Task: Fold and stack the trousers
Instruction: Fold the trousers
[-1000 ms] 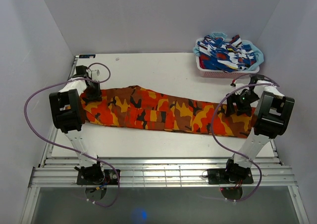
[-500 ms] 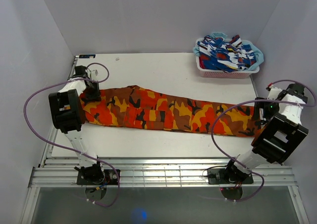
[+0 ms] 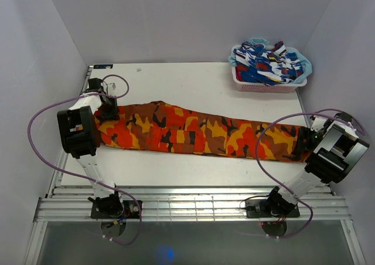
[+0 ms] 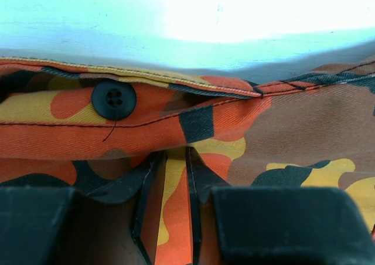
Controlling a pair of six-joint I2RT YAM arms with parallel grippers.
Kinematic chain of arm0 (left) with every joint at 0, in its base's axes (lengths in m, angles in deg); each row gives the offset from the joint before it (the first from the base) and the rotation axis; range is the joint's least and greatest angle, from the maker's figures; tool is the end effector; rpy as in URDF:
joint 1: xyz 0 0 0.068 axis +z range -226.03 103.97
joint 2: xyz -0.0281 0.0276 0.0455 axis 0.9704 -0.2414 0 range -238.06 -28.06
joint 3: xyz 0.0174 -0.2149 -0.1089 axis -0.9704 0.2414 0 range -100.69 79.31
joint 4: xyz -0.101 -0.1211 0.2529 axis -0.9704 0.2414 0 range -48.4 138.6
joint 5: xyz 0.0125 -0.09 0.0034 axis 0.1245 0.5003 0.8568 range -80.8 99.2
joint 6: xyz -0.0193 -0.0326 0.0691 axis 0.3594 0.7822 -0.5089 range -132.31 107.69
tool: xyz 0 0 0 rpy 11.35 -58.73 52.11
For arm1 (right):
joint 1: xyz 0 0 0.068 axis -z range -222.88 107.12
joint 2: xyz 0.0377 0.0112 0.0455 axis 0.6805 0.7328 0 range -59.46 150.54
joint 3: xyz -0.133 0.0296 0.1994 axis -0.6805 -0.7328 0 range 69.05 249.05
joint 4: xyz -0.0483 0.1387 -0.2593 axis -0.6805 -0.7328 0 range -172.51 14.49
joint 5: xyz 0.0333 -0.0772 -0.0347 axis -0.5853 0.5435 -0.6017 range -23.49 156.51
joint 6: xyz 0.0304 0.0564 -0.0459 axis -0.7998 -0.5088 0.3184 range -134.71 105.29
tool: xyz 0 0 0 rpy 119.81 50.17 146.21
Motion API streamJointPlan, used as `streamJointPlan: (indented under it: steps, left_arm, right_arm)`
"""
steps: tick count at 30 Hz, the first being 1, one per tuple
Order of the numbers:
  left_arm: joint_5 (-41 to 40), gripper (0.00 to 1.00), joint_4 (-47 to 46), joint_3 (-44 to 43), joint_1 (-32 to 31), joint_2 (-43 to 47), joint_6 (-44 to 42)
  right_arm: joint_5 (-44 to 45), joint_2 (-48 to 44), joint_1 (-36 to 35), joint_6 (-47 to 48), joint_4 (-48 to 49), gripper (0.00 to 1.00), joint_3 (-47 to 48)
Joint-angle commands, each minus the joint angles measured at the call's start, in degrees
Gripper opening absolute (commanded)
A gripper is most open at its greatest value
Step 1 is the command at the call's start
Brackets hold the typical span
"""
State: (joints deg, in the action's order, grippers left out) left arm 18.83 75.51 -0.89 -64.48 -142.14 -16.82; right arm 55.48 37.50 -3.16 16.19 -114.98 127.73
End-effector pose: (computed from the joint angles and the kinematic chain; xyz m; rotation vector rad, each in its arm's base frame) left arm 0.4301 0.0765 0.0863 -0.1227 2.7288 -0.1529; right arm 0.2680 -0.2060 0.0774 0.1903 2.8502 0.0479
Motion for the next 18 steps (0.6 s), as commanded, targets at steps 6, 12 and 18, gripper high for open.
streamJointPlan:
  steps: [6,12,18]
  left_arm:
    - [-0.5,0.36,2.3,0.8,0.8,3.4,0.1]
    - [6.2,0.55,1.6,2.6,0.8,8.0,-1.0]
    - [12.2,0.7,0.7,3.6,0.7,14.8,-2.4]
  right_arm:
    - [-14.2,5.2,0.3,0.8,1.0,0.43,0.4]
    - [-21.1,-3.1,0.6,3.0,-8.0,0.08,8.4]
    - [-20.1,-5.6,0.6,5.7,-13.4,0.08,15.8]
